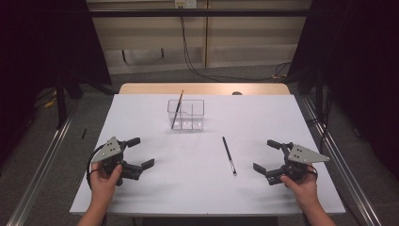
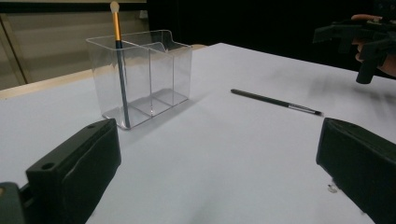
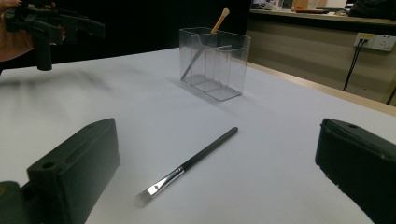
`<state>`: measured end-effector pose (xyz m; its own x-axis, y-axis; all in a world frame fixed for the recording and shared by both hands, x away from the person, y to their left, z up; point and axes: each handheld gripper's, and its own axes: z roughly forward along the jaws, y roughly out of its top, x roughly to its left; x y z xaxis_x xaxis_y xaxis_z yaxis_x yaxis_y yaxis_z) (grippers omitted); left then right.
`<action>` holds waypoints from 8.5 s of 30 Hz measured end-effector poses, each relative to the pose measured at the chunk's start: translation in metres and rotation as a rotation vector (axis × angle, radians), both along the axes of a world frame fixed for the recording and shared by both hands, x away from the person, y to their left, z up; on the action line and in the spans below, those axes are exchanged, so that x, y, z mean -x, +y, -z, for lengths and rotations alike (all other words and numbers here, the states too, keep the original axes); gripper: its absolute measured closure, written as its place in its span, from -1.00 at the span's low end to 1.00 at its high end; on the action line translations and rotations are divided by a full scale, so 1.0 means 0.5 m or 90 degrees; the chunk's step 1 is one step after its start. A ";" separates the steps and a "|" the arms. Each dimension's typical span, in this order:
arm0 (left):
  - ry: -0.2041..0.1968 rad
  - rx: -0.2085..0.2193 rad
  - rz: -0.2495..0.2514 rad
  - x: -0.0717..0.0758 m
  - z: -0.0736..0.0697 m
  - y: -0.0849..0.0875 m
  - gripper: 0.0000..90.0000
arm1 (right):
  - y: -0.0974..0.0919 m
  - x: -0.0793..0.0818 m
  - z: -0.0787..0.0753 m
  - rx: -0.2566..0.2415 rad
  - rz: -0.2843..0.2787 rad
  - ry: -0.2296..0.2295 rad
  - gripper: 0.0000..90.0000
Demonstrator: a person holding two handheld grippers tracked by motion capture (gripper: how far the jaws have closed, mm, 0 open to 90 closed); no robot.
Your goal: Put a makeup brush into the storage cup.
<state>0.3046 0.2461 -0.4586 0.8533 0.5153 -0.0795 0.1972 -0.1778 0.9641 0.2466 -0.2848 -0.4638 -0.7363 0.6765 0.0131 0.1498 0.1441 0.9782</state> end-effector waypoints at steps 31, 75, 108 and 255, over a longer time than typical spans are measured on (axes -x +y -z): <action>-0.003 0.000 0.005 0.008 0.000 -0.002 -1.00 | 0.071 -0.071 -0.027 0.019 0.003 0.009 -1.00; -0.010 -0.009 0.011 0.010 -0.003 -0.008 -1.00 | 0.175 -0.160 -0.037 0.103 -0.007 0.109 -1.00; -0.008 -0.019 0.017 0.008 0.000 -0.015 -1.00 | 0.217 -0.199 -0.050 0.357 -0.030 0.320 -1.00; 0.002 -0.091 0.175 -0.010 -0.058 -0.149 -0.99 | 0.341 -0.142 -0.082 0.546 -0.281 0.348 0.88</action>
<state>0.3097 0.1718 -0.4297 0.9623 0.2708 -0.0259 0.1260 -0.3592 0.9247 0.3177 -0.1144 -0.4228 -0.9532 0.2957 0.0625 0.2986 0.8893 0.3463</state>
